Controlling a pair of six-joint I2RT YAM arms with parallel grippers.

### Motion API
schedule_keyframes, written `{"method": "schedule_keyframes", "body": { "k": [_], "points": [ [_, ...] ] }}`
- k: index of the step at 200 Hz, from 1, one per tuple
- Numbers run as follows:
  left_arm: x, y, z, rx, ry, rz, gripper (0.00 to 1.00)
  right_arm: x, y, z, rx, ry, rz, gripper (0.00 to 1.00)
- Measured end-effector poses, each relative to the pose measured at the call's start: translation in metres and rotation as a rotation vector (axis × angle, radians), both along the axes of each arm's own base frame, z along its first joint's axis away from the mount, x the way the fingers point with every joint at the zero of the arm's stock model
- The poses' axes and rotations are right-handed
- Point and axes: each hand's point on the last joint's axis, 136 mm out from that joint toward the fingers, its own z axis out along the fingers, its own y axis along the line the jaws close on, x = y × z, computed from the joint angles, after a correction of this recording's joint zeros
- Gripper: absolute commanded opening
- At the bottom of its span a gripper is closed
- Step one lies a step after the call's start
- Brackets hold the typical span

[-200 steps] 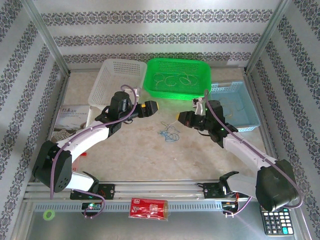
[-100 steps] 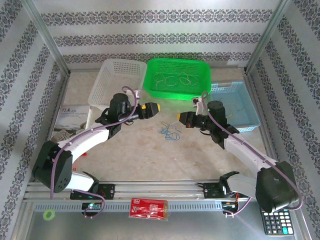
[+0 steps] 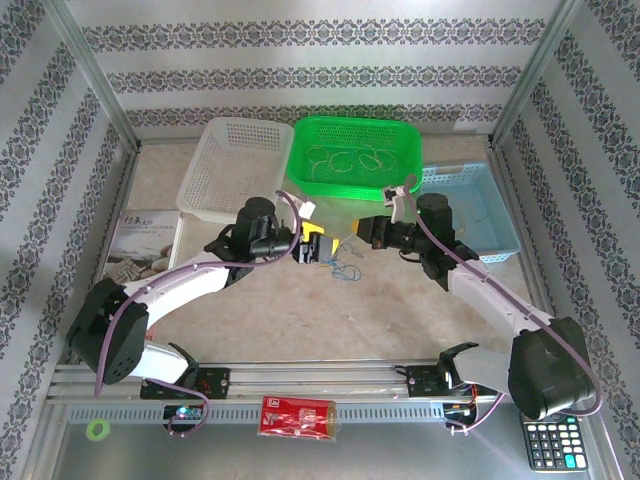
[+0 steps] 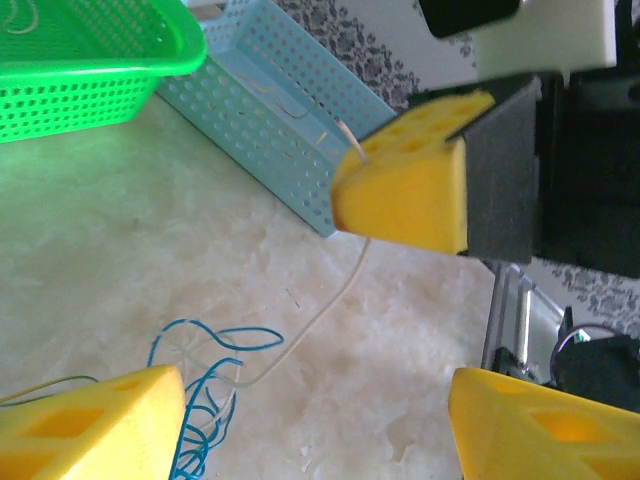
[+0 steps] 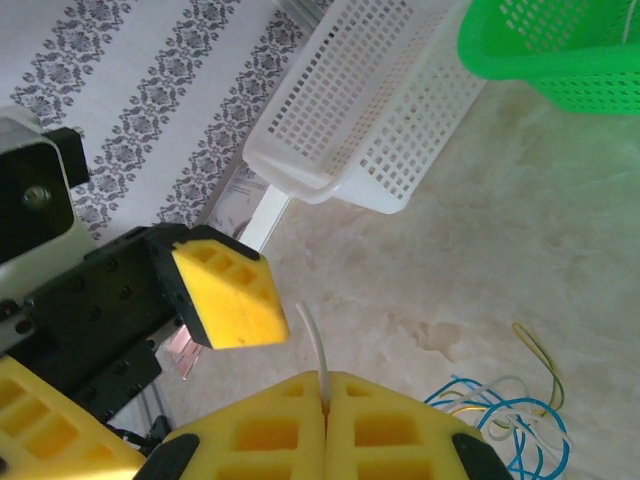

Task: Untangle the cables

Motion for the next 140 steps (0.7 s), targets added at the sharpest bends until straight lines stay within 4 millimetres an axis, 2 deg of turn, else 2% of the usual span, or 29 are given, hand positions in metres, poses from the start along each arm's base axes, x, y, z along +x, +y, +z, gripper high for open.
{"method": "schedule_keyframes", "body": {
  "k": [33, 80, 140],
  "points": [
    [-0.005, -0.014, -0.006, 0.051, -0.043, -0.054, 0.65, -0.001, 0.004, 0.004, 0.014, 0.005, 0.03, 0.0],
    [-0.002, -0.031, -0.003, 0.071, -0.091, -0.096, 0.59, -0.004, 0.006, 0.007, 0.031, 0.015, 0.047, 0.0],
    [0.003, -0.036, -0.018, 0.093, -0.072, -0.1, 0.44, -0.006, 0.012, 0.013, 0.04, 0.01, 0.067, 0.0]
  ]
}}
